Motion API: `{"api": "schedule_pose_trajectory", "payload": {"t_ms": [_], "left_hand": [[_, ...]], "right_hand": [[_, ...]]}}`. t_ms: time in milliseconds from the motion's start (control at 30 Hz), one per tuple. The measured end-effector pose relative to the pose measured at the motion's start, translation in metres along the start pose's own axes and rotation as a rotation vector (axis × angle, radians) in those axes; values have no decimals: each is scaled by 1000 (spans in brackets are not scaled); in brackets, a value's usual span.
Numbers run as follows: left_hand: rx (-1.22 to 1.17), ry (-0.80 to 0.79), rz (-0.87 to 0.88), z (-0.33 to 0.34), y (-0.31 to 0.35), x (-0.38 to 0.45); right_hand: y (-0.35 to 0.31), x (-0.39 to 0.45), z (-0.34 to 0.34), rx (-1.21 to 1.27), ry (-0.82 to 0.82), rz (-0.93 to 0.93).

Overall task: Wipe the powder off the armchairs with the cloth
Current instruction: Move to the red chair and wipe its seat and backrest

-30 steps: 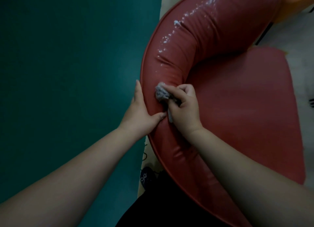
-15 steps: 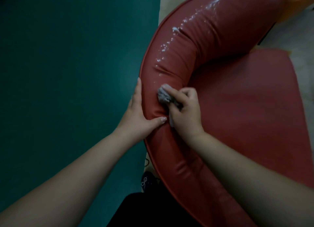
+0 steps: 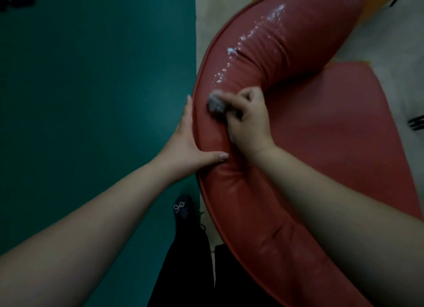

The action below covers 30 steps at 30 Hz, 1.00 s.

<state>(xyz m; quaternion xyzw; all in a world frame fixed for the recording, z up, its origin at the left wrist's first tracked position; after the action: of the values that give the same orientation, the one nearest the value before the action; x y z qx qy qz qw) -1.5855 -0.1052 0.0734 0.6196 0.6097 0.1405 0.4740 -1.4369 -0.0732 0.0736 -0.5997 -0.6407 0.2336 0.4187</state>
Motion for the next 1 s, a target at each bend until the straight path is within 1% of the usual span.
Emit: {"api": "schedule_pose_trajectory", "payload": {"t_ms": [67,100,133,200,267,333,367,433,500,533,600,700,767,867,933,1000], "left_hand": [[8,-19,34,-6,1,10],[6,-34,47,-8,1,14],[1,-53,51,-10,1,17],[-8,-85,51,-13,-1,25],[-14,-100,54,-19,-3,33],[-39,-136,57,-22,-4,38],[-58,-159,57,-22,-5,40],[-83,-181,59,-22,-6,45],[-94,-201,61,-22,-7,50],[-99,-210,63,-23,-7,53],[-95,-227,79,-26,-6,61],[-88,-256,105,-31,-1,74],[-96,-274,112,-31,-1,81],[-100,-266,133,-33,4,91],[-94,-257,143,-35,8,98],[-74,-240,159,-39,13,108]], "right_hand": [[11,39,4,-1,107,115],[14,49,4,27,112,174],[14,48,6,42,100,195],[2,22,6,31,54,120],[-13,-12,8,59,-14,91],[-17,-12,9,31,-56,44],[-15,3,9,-30,-41,21],[-4,41,11,-101,38,45],[5,67,14,-81,105,138],[6,67,16,-70,111,162],[-4,45,16,-81,95,136],[-18,7,15,-23,12,141],[-17,17,15,-68,50,127],[1,67,16,-160,161,91],[17,95,13,-151,236,157],[21,97,11,-114,270,192]]}}
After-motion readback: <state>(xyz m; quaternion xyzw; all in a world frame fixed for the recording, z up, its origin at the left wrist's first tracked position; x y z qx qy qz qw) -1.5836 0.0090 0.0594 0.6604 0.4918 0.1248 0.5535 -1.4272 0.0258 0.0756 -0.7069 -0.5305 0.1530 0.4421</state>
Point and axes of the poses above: each hand's wrist, its own x-axis towards the middle knuckle, its own z-axis out of the palm, y = z × x, the point moved 5 cm from there along x, towards the middle knuckle, and after that the axes turned 1 degree about -y, right-handed, at the moved point
